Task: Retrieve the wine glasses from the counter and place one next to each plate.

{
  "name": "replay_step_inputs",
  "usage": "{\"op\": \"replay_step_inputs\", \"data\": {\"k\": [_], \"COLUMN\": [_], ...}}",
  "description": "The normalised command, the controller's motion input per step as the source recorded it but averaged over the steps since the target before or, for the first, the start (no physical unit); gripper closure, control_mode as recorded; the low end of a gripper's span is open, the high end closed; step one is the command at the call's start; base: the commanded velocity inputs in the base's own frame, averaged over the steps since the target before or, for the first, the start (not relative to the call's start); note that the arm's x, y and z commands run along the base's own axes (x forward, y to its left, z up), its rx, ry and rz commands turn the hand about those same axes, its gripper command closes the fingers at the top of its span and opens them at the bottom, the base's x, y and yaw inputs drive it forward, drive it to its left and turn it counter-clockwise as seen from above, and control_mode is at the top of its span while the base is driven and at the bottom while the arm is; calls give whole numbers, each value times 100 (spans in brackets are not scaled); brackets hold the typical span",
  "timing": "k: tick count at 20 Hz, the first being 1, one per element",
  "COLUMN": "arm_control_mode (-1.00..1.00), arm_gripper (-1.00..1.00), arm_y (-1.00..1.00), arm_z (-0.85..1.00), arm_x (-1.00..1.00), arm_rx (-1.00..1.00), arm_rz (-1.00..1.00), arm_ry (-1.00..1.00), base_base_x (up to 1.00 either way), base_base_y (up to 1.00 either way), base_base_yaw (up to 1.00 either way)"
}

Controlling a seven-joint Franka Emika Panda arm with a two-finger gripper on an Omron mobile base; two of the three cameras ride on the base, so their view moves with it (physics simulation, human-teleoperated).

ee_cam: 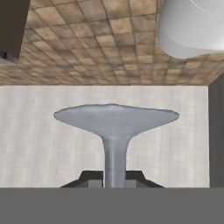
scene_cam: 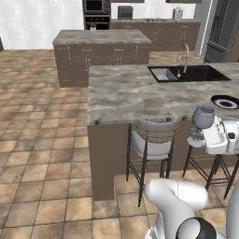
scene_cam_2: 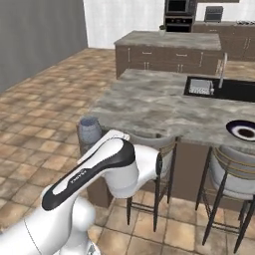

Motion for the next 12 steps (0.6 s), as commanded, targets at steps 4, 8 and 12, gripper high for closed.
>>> {"op": "replay_step_inputs", "data": {"k": [4,8,12], "arm_control_mode": [100,100,100], "arm_gripper": [100,100,100], "arm_y": [0,0,0], "arm_z": [0,0,0], "arm_x": [0,0,0], "arm_rx": [0,0,0], "arm_rz": [0,0,0], "arm_ry": [0,0,0], "base_base_x": [-31,-3,0], "base_base_y": [-100,-100,-100], "base_base_yaw": [27,24,22]}}
